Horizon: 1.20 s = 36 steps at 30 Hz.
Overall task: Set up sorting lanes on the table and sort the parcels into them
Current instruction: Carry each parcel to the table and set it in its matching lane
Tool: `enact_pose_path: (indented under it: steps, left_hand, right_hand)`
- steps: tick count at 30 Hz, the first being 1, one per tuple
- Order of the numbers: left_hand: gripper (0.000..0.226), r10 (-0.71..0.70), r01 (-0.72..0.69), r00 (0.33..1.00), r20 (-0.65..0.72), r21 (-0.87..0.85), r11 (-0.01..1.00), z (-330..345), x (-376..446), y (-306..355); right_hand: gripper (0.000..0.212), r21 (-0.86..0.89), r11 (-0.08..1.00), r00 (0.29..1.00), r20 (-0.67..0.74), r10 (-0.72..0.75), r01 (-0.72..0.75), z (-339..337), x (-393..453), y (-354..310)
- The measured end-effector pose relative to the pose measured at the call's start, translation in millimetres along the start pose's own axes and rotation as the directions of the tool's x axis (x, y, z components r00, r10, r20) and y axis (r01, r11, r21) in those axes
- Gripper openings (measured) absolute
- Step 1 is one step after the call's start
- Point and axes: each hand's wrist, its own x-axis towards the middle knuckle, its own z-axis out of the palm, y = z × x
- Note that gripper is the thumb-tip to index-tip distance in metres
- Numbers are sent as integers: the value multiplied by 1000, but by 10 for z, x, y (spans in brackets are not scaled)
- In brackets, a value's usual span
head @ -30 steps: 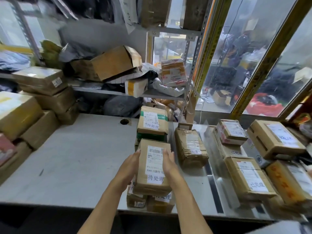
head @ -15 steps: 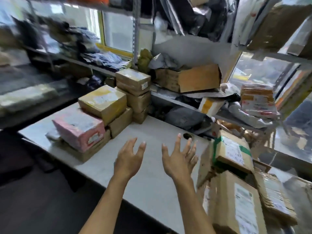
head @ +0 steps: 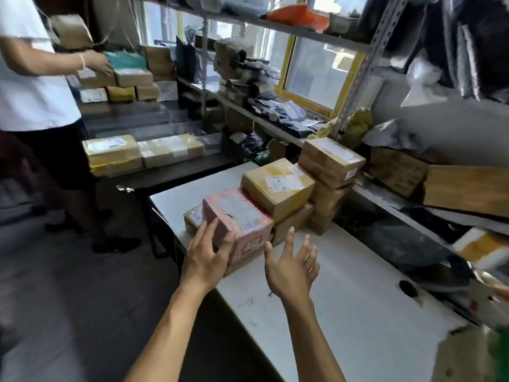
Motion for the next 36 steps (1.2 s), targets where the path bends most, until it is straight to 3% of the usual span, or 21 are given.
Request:
enact_pose_path:
  steps: [8,15,22,27,33,36]
  left_hand:
    - [96,15,-15,1000,-6,18,1000,-218,1067,-210]
    - [92,72,-81,988,133,67,994,-262,2172,-77]
    - [79,105,-101,971,216,-29,994,-9,2890,91]
    - [59,140,-109,917,374,-101,989,468,3279,319]
    - [77,112,-33,803,586,-145,989,802,3662,498]
    - [65,136,-17,772,620,-194,981,882,3858,583]
  right_hand:
    - [74,69,997,998,-58,38,-34,234,880,-488]
    - [78,266,942,958,-138,250,-207,175,1799,-738]
    - [78,388,873,911,-163,379,-294,40,2146,-819]
    - [79,513,768,853,-121,507,-384,35,2249,-679]
    - [78,601,674,768,-151,623,-429,8,2355,-679]
    - [77,609,658,738,-168,654,-444,-4,2458,-709]
